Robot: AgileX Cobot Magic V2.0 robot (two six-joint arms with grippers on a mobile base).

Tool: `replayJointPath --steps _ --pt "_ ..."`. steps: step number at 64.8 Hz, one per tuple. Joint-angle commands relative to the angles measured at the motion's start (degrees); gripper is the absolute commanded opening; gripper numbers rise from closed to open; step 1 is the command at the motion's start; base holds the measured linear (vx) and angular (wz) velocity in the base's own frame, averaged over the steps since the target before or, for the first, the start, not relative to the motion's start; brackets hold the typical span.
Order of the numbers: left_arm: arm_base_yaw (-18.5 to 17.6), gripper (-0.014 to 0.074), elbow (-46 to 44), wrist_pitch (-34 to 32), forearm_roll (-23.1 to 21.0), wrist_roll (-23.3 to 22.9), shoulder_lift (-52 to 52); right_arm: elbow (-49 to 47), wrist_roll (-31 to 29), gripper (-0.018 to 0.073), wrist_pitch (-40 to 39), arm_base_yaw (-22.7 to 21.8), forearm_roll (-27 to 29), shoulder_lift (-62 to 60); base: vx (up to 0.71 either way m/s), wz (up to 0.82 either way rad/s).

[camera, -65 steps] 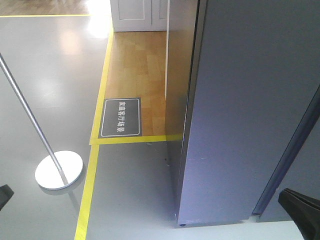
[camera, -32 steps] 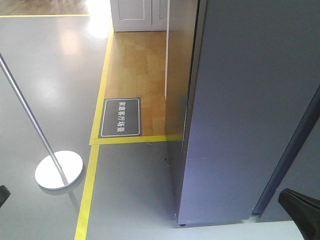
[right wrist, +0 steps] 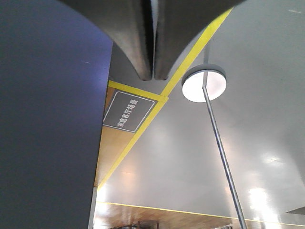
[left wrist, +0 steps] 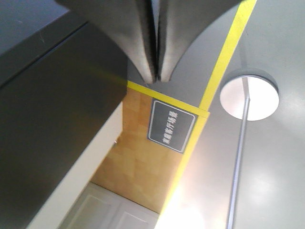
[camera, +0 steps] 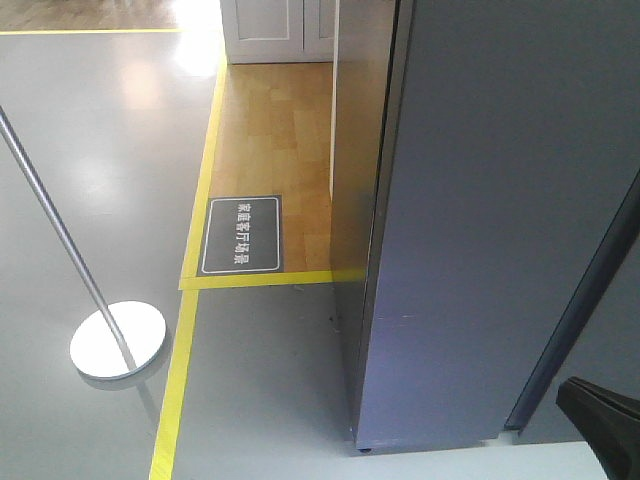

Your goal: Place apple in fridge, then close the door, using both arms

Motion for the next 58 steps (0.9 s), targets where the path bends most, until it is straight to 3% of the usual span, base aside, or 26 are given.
replayJointPath --steps 1,22,29,37,42,47,58 --pt "-0.13 -0.0006 -1.58 -1.16 -1.24 -0.83 0.00 -1.44 -0.32 -0.0003 -0.54 -0.16 2.69 0.37 0.00 0.00" --pt "-0.13 -0.0006 -1.58 -0.22 -0.48 -0.76 0.00 -1.44 -0.32 -0.0003 -0.54 -0.16 2.69 0.37 0.00 0.00" --pt "-0.13 -0.0006 -2.23 -0.52 6.79 -0.96 0.00 -1.44 -0.32 -0.0003 -0.54 -0.16 2.69 0.37 0.00 0.00" --pt "-0.13 -0.0006 -4.23 3.57 21.30 -1.65 0.00 -1.44 -0.32 -0.0003 -0.54 -0.16 2.69 0.37 0.00 0.00" --pt "-0.13 -0.0006 -5.73 5.81 27.79 -1.95 0.00 -1.44 -0.32 -0.0003 -0.54 -0.16 2.69 0.37 0.00 0.00" --pt "-0.13 -0.0006 -6.68 6.39 31.25 -1.95 0.00 -1.44 -0.32 -0.0003 -0.54 -0.16 2.69 0.37 0.00 0.00" --pt "-0.13 -0.0006 -6.52 5.69 33.81 -2.32 -0.13 -1.44 -0.32 -0.0003 -0.54 -0.16 2.69 0.37 0.00 0.00"
